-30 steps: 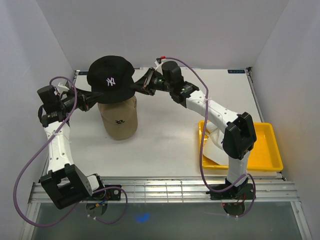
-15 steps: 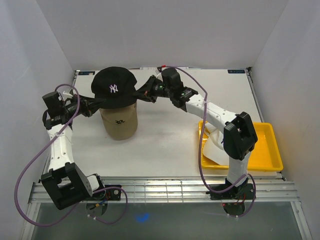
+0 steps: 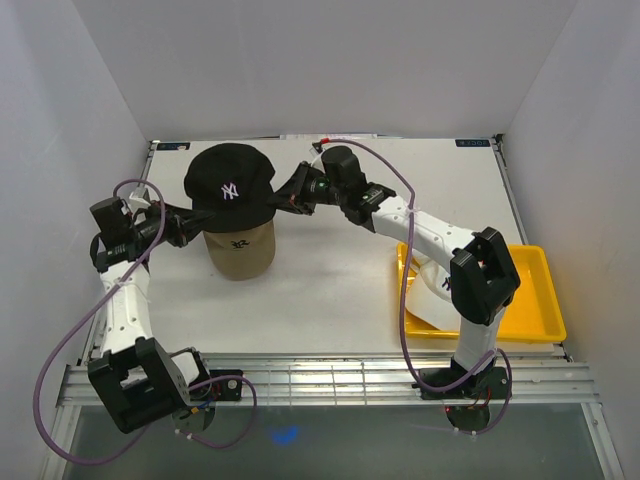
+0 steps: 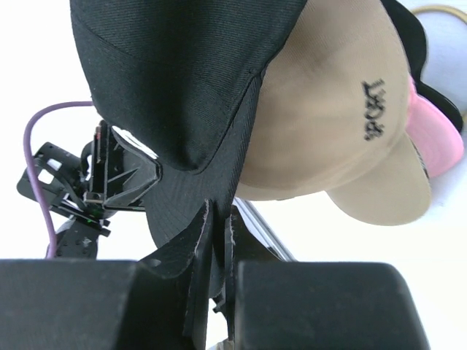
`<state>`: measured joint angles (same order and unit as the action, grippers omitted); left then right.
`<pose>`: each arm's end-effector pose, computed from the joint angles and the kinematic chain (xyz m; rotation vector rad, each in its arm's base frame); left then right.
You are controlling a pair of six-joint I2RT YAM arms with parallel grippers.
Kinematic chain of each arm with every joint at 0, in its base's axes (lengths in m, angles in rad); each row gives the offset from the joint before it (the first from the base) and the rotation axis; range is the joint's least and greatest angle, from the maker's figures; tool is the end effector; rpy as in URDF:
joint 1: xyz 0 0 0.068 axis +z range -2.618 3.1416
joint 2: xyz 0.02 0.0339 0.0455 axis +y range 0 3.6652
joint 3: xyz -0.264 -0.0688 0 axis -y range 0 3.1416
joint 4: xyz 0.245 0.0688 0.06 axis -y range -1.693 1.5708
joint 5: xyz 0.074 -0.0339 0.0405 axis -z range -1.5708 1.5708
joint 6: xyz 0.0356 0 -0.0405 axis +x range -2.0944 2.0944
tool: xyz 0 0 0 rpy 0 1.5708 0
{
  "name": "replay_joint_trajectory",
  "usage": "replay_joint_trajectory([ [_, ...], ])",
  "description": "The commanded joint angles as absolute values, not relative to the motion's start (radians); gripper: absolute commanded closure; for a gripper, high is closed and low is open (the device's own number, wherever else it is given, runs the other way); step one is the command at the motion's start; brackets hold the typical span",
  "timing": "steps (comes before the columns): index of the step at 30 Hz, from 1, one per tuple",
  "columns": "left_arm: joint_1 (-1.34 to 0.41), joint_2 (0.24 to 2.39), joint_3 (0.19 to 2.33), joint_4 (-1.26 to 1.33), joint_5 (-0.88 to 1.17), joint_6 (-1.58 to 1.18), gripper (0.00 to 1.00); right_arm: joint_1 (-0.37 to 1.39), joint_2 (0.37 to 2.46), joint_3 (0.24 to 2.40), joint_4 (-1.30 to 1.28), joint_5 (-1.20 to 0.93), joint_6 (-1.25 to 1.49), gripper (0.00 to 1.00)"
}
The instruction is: Stack the hats
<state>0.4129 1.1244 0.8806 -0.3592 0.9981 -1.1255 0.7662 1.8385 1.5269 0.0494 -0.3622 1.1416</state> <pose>0.2274 0.0669 0.2978 -1.0444 1.9572 -1.4804 0.3119 0.3177 0.3223 0.1044 2.1661 1.5711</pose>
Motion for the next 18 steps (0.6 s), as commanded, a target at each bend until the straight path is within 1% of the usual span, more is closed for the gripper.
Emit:
replay_joint_trajectory([
  [1, 0.437, 1.098, 0.859, -0.337, 0.841, -1.026, 1.0, 0.808, 1.784, 1.49, 0.018, -0.448, 1.042, 0.92],
  [11, 0.449, 1.071, 0.792, -0.39, 0.787, -0.94, 1.0, 0.825, 1.802, 1.39, 0.061, -0.449, 1.011, 0.92],
  [18, 0.456, 1.091, 0.7, -0.408, 0.741, -0.894, 1.0, 0.827, 1.832, 1.355, 0.075, -0.442, 0.993, 0.92],
])
